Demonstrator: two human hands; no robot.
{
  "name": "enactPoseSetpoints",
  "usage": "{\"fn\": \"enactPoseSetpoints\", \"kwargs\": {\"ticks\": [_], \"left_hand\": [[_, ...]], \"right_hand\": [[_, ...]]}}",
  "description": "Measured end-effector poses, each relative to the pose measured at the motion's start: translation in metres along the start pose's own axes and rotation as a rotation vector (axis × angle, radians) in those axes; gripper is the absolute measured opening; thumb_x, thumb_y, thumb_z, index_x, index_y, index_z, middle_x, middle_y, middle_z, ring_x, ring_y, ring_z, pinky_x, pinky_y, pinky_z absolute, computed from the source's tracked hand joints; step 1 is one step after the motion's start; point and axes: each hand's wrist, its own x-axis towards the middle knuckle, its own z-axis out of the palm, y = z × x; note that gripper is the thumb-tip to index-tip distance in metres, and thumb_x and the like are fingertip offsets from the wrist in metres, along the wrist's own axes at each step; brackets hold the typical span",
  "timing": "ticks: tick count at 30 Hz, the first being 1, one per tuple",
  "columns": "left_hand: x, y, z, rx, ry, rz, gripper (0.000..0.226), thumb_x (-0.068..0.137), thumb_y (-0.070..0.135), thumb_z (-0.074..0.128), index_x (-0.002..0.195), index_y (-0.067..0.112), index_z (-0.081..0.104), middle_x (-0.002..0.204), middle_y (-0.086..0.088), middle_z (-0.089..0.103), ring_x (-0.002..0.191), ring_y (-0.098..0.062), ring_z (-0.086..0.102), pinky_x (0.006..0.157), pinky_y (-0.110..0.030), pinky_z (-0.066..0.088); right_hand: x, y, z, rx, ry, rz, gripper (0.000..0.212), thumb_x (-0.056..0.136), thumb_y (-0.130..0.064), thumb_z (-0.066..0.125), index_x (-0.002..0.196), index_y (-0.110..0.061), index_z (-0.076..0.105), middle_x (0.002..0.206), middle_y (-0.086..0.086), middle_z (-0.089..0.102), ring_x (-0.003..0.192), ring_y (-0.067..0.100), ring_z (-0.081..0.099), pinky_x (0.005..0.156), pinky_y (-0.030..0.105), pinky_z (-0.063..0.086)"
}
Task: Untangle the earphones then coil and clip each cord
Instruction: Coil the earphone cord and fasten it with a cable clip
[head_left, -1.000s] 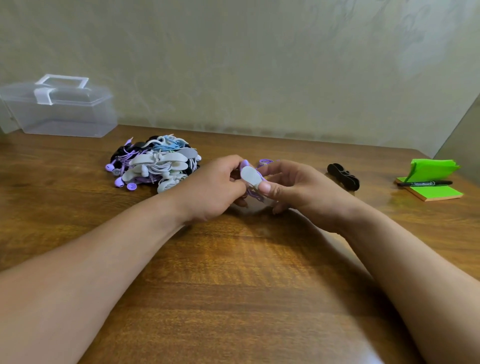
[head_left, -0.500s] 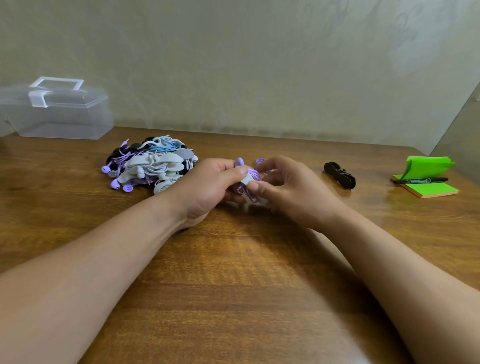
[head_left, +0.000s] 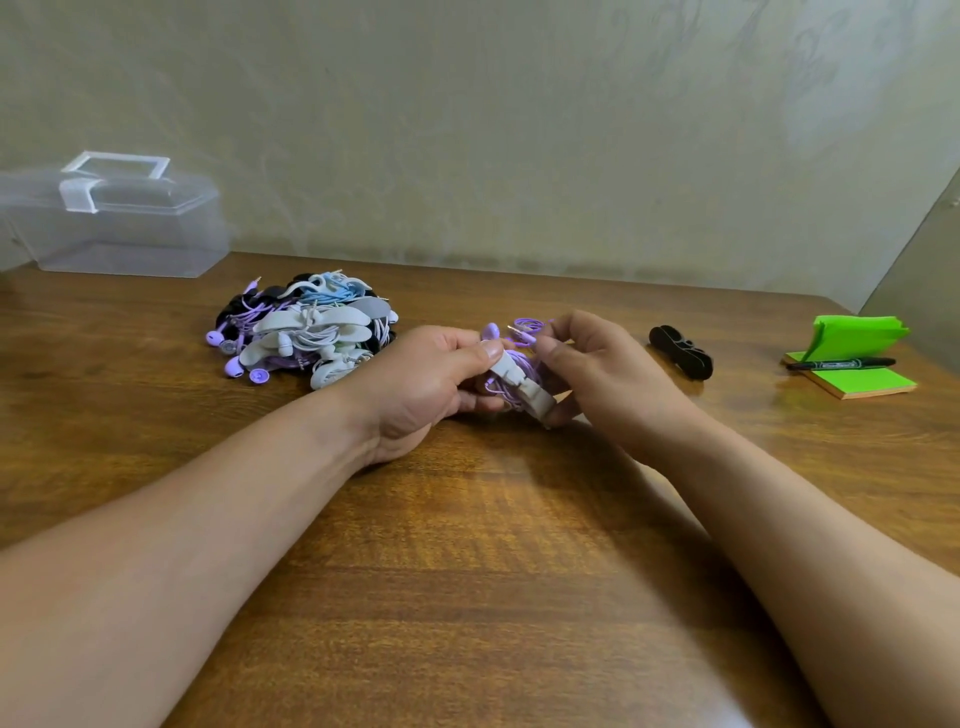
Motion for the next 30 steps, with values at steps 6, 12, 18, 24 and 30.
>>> {"fn": "enactPoseSetpoints", "kwargs": {"ticks": [6, 12, 18, 24, 30], "left_hand": [[-0.002, 0.003, -0.002, -0.003, -0.059, -0.022, 0.028, 0.110, 0.016, 0.046, 0.122, 0.003, 0.068, 0.112, -0.017, 0.073, 0.092, -0.019, 0.069, 0.085, -0.031, 0.061], [-0.005, -0.001, 0.012, 0.067, -0.087, -0.071, 0.034, 0.110, 0.014, 0.046, 0.130, -0.013, 0.053, 0.107, -0.022, 0.060, 0.076, -0.014, 0.059, 0.076, -0.032, 0.063], [-0.005, 0.000, 0.012, -0.017, -0.043, -0.100, 0.028, 0.110, 0.011, 0.045, 0.125, -0.007, 0.059, 0.109, -0.031, 0.061, 0.100, -0.032, 0.060, 0.089, -0.043, 0.062], [-0.005, 0.001, 0.015, -0.288, -0.042, -0.123, 0.036, 0.110, 0.010, 0.039, 0.132, -0.013, 0.055, 0.117, -0.027, 0.061, 0.107, -0.037, 0.058, 0.100, -0.052, 0.057], [-0.006, 0.006, 0.014, -0.514, -0.090, -0.151, 0.033, 0.109, 0.017, 0.045, 0.127, -0.004, 0.064, 0.118, -0.024, 0.070, 0.103, -0.033, 0.073, 0.092, -0.045, 0.061]], "right_hand": [[-0.001, -0.003, 0.000, -0.036, -0.015, -0.103, 0.016, 0.107, -0.028, 0.059, 0.107, -0.016, 0.069, 0.098, 0.009, 0.072, 0.073, 0.015, 0.067, 0.064, 0.033, 0.059], [-0.004, -0.010, -0.008, -0.352, -0.093, -0.253, 0.011, 0.106, -0.021, 0.057, 0.103, -0.024, 0.067, 0.089, -0.008, 0.067, 0.076, 0.001, 0.058, 0.066, 0.017, 0.046], [-0.009, -0.018, -0.007, -0.397, -0.144, -0.313, 0.019, 0.098, -0.019, 0.062, 0.111, -0.033, 0.062, 0.088, -0.009, 0.069, 0.083, 0.008, 0.064, 0.071, 0.023, 0.049], [-0.007, -0.011, -0.008, -0.408, -0.034, -0.383, 0.010, 0.100, -0.023, 0.065, 0.106, -0.030, 0.061, 0.091, -0.011, 0.069, 0.085, 0.006, 0.064, 0.076, 0.029, 0.053], [-0.010, -0.012, -0.004, -0.350, 0.132, -0.490, 0.012, 0.100, -0.015, 0.066, 0.100, -0.025, 0.058, 0.098, -0.008, 0.070, 0.094, 0.007, 0.065, 0.074, 0.011, 0.047]]}}
